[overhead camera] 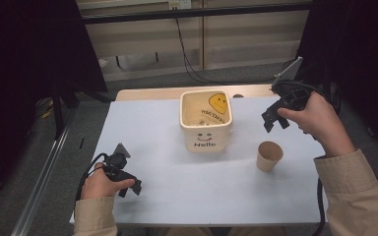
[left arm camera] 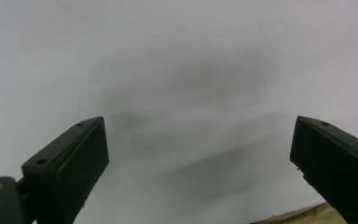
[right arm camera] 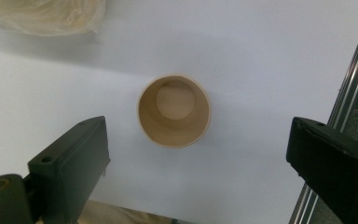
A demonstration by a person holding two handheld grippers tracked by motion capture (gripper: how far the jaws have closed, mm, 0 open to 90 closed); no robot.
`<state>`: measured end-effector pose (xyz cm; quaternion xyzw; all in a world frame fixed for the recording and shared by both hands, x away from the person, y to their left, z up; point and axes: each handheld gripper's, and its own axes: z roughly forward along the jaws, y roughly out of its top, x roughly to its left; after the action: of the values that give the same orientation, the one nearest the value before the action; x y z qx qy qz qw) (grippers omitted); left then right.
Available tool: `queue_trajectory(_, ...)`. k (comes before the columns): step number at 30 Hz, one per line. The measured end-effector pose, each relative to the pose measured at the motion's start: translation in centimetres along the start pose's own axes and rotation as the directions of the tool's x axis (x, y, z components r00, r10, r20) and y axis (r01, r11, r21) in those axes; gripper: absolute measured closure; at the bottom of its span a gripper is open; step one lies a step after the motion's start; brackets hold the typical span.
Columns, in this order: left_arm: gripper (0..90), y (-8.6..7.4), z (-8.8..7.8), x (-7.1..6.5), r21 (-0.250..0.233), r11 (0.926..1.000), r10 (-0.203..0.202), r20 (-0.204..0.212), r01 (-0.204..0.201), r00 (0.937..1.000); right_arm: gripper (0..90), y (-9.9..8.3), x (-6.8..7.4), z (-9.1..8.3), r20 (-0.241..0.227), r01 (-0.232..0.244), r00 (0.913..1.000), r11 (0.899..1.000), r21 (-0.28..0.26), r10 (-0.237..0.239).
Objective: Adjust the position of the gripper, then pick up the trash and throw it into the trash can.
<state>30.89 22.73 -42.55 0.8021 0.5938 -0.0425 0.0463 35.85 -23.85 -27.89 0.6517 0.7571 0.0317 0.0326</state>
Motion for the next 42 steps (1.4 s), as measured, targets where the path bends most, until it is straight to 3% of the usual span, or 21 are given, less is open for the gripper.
queue_trajectory(7, 4.2, 0.0, 0.0, 0.0, -0.005, 1.0000, -0.002, 0.004, 0.002, 1.0000, 5.9, 0.3, 0.4, 0.2, 0.008, -0.012, 0.9999, 1.000, 0.017, 0.012)
queue_trajectory(11, 4.2, 0.0, -0.1, -0.1, -0.006, 0.9999, -0.010, 0.006, 0.010, 0.9999, 5.9, 0.3, 0.9, 0.2, 0.025, -0.045, 0.9987, 0.999, 0.023, 0.045)
queue_trajectory(13, 4.2, -0.1, -0.1, -0.2, -0.015, 0.9998, -0.010, 0.005, 0.010, 0.9999, 5.9, 0.3, 1.1, 0.4, 0.027, -0.032, 0.9991, 0.999, 0.022, 0.032)
queue_trajectory(14, 4.2, 0.0, -0.2, -0.1, -0.005, 0.9999, 0.013, -0.003, -0.013, 0.9999, 6.0, 0.3, 1.3, 0.5, 0.032, -0.035, 0.9989, 0.999, 0.024, 0.034)
queue_trajectory(17, 4.3, -0.1, -0.2, -0.1, -0.006, 1.0000, 0.007, -0.005, -0.007, 1.0000, 5.8, 0.3, 1.4, 0.7, 0.034, -0.037, 0.9987, 0.999, 0.014, 0.037)
queue_trajectory(19, 4.3, -0.1, -0.2, -0.2, -0.019, 0.9998, -0.006, 0.006, 0.006, 1.0000, 6.0, 0.3, 1.6, 1.7, 0.035, -0.043, 0.9985, 0.999, 0.011, 0.043)
queue_trajectory(23, 4.3, -0.1, -0.4, 0.0, -0.014, 0.9996, 0.024, -0.004, -0.024, 0.9997, 6.0, 0.1, 1.4, 2.8, 0.024, -0.053, 0.9983, 0.999, 0.009, 0.053)
queue_trajectory(27, 4.3, -0.1, -0.4, -0.1, -0.025, 0.9997, -0.006, 0.003, 0.006, 1.0000, 6.0, -0.2, 0.8, 4.7, 0.009, -0.070, 0.9975, 0.998, -0.004, 0.070)
queue_trajectory(32, 4.6, -0.1, -0.5, -0.2, -0.021, 0.9998, -0.006, 0.013, 0.006, 0.9999, 5.7, -0.5, 0.8, 5.9, -0.017, -0.066, 0.9977, 0.998, -0.011, 0.066)
queue_trajectory(35, 4.6, -0.1, -0.5, -0.1, -0.025, 0.9997, 0.007, -0.008, -0.007, 0.9999, 5.5, -0.7, 1.1, 6.5, -0.015, -0.051, 0.9986, 0.999, -0.018, 0.051)
queue_trajectory(37, 4.6, -0.1, -0.6, -0.1, -0.026, 0.9997, -0.005, 0.000, 0.005, 1.0000, 5.8, -0.8, 1.2, 7.0, -0.029, -0.051, 0.9983, 0.999, -0.019, 0.050)
queue_trajectory(42, 4.6, -0.2, -0.5, -0.2, -0.033, 0.9995, -0.005, 0.000, 0.005, 1.0000, 5.5, -1.0, 1.3, 7.8, -0.023, -0.047, 0.9986, 0.999, -0.005, 0.047)
